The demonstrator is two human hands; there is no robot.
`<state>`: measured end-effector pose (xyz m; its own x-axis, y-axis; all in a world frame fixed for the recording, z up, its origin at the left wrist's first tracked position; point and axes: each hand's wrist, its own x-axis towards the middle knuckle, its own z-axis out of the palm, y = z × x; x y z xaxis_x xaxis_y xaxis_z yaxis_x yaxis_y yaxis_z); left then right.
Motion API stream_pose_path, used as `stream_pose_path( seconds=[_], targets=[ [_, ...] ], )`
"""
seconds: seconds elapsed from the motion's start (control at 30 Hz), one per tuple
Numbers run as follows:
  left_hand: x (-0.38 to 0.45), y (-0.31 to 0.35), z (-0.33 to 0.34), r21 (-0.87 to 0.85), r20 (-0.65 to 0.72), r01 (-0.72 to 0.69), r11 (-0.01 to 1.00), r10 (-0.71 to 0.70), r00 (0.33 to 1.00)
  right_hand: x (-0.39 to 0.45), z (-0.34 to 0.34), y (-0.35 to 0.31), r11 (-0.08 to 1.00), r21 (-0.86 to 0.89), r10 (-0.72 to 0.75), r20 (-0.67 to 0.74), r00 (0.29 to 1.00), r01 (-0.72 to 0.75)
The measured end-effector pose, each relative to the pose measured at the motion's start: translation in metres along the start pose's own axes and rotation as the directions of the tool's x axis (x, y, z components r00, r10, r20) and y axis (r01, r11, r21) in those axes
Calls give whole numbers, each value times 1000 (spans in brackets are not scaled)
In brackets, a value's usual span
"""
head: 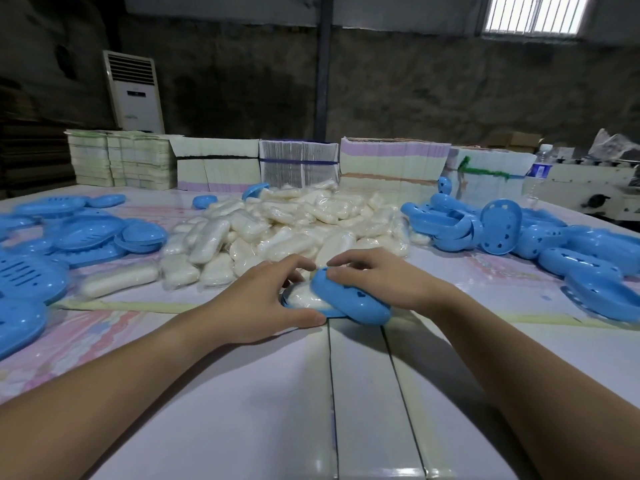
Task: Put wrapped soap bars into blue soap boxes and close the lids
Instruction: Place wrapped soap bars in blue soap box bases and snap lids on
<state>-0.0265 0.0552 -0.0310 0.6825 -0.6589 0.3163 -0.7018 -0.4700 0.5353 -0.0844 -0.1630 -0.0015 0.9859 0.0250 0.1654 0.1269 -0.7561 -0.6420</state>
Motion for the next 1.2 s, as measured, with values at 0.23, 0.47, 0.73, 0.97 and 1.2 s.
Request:
stream_pose_path(
  seconds=[0.23, 0.47, 0.73, 0.97, 1.2],
  targets=[
    [-1, 0, -1, -18, -5, 12, 1000, -12, 1000, -3, -7, 3, 989, -145, -20, 148, 989, 42],
    [-1, 3, -6, -30, 14, 14, 999, -14, 1000, -4, -1, 2, 993, 23, -120, 92, 988, 118],
    [-3, 7, -7, -104, -3, -2, 995, 1, 1000, -8, 2, -2, 969, 189, -186, 121, 975, 161],
    [-1, 6, -4, -251, -18, 62, 966, -69, 997, -7, 5, -1, 971, 170, -188, 130, 973, 165],
    [1, 9, -2, -379, -66, 119, 918, -155, 986, -8, 6, -1, 972, 140, -208, 140, 968, 189]
  ],
)
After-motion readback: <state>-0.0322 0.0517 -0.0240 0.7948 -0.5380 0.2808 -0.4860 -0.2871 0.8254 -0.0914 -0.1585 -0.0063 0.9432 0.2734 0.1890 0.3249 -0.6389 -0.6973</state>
